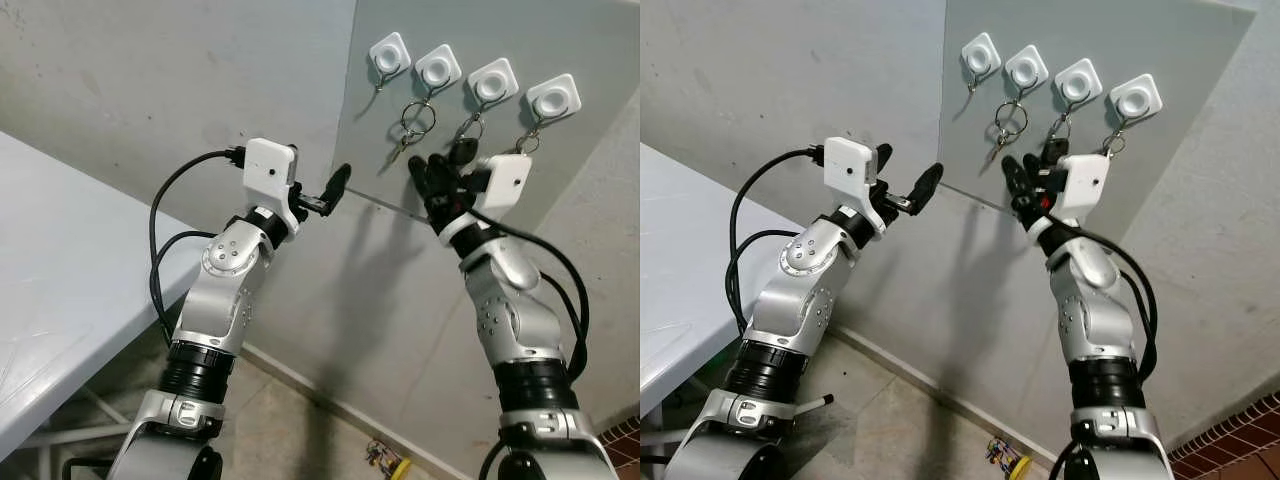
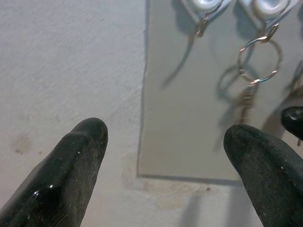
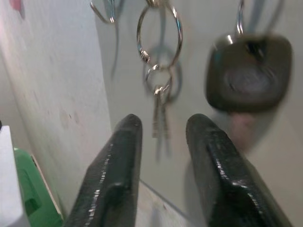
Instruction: Hang keys on a hook
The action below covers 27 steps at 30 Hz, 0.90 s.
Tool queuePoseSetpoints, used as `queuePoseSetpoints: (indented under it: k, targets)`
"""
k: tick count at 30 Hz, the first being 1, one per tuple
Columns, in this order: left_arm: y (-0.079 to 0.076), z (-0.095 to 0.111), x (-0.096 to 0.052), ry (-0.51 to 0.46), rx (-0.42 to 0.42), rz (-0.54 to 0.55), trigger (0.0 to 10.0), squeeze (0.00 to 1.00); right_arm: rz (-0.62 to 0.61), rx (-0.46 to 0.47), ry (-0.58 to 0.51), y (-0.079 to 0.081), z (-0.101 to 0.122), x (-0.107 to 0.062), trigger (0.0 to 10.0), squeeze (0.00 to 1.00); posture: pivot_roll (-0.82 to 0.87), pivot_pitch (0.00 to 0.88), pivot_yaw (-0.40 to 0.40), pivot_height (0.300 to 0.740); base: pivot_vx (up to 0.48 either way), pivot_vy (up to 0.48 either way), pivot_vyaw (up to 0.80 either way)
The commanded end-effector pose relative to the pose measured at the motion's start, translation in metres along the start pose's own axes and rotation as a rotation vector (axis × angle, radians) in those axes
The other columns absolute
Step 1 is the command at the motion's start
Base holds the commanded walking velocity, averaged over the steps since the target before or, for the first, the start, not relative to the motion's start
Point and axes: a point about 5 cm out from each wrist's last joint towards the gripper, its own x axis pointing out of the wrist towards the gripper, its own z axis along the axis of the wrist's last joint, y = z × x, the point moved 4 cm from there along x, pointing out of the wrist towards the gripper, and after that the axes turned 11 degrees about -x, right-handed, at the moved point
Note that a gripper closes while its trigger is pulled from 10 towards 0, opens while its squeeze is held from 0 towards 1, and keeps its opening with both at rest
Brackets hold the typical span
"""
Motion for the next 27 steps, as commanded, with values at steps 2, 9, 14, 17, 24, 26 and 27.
queuePoseSetpoints:
  k: [2,9,14,17,24,26,27]
  targets:
    - [0.007,-0.012,-0.003,0.027,-0.008,0.050,10.0,0.00,-0.005,-0.042,-0.011,-0.002,0.002,-0.006,10.0,1.00,0.04,0.005,-0.044,0.740,0.000,0.000,0.00]
    - [0.024,-0.040,-0.015,0.095,-0.016,0.130,10.0,0.00,-0.039,-0.036,0.041,-0.001,-0.019,-0.027,10.0,1.00,0.03,0.000,-0.036,0.740,0.000,0.000,0.00]
    - [0.034,-0.055,-0.021,0.137,-0.025,0.196,10.0,0.00,-0.103,-0.069,0.094,-0.008,-0.037,-0.042,10.0,1.00,0.02,0.000,-0.031,0.740,0.000,0.000,0.00]
    - [0.037,-0.063,-0.024,0.152,-0.039,0.216,10.0,0.00,-0.148,-0.080,0.122,-0.014,-0.045,-0.050,10.0,1.00,0.02,0.000,-0.031,0.740,0.000,0.000,0.00]
    - [0.044,-0.077,-0.032,0.167,-0.033,0.236,10.0,0.00,-0.212,-0.099,0.153,-0.022,-0.054,-0.065,10.0,1.00,-0.01,0.000,-0.017,0.740,0.000,0.000,0.00]
    - [0.045,-0.082,-0.035,0.179,-0.052,0.239,10.0,0.00,-0.226,-0.101,0.168,-0.023,-0.059,-0.071,10.0,1.00,-0.01,0.000,-0.017,0.740,0.000,0.000,0.00]
    - [0.047,-0.086,-0.036,0.187,-0.075,0.243,10.0,0.00,-0.238,-0.103,0.181,-0.023,-0.064,-0.075,10.0,1.00,-0.01,0.000,-0.010,0.740,0.000,0.000,0.00]
